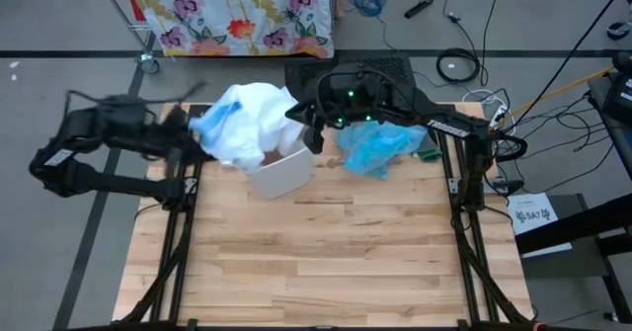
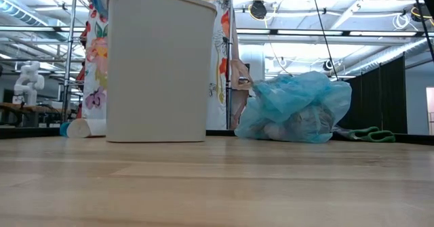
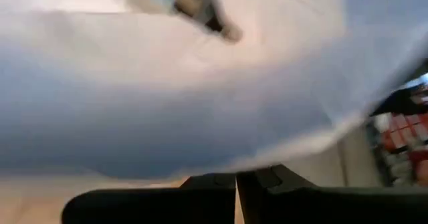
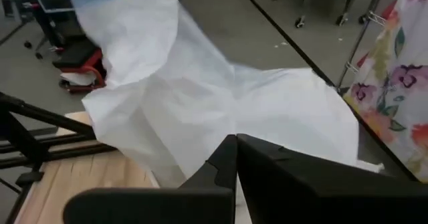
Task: Place trash/remove bag and relplace
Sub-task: Put the white trash bag into the white trash bin
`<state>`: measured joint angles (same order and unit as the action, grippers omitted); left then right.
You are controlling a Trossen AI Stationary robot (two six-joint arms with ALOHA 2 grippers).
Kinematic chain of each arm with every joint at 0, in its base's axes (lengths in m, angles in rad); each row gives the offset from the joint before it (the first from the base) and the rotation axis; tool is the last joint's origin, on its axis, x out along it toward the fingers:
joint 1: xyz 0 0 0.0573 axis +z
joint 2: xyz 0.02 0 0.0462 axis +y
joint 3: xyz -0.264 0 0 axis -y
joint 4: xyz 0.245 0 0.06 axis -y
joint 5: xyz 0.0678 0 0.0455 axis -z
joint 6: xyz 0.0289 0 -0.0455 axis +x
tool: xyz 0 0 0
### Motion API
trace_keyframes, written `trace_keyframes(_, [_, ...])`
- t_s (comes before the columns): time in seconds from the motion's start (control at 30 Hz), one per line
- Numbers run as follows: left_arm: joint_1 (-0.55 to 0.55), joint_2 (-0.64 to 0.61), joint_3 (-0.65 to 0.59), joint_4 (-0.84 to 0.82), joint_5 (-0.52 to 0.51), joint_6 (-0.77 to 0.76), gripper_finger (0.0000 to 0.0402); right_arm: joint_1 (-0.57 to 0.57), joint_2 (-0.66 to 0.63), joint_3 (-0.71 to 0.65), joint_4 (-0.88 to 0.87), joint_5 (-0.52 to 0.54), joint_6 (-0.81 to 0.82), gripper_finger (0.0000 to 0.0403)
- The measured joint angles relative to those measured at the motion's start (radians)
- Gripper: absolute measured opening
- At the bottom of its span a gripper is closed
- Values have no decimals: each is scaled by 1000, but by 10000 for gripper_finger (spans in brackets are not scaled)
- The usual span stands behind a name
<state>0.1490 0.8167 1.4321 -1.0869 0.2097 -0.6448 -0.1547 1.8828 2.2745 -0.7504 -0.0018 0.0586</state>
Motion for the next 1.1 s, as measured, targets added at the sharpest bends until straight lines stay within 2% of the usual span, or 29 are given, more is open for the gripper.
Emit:
trace_keyframes(0.17, [-1,51,-1,-109,-33,-51,0,-31,-5,-1,-37,-1,5,0])
trace_keyframes(0.6, [-1,69,0,-20,-46,-22,24,-44,-29,0,-64,-5,7,0])
trace_keyframes(0.83, [-1,80,0,-29,-185,106,29,-35,-29,0,-62,-4,52,0])
trace_keyframes(0.93, [-1,89,0,-29,-224,161,50,-29,-29,0,-63,-4,93,0])
trace_keyframes(1.1, [0,94,0,-93,-281,190,125,-14,-29,0,-62,-2,144,0])
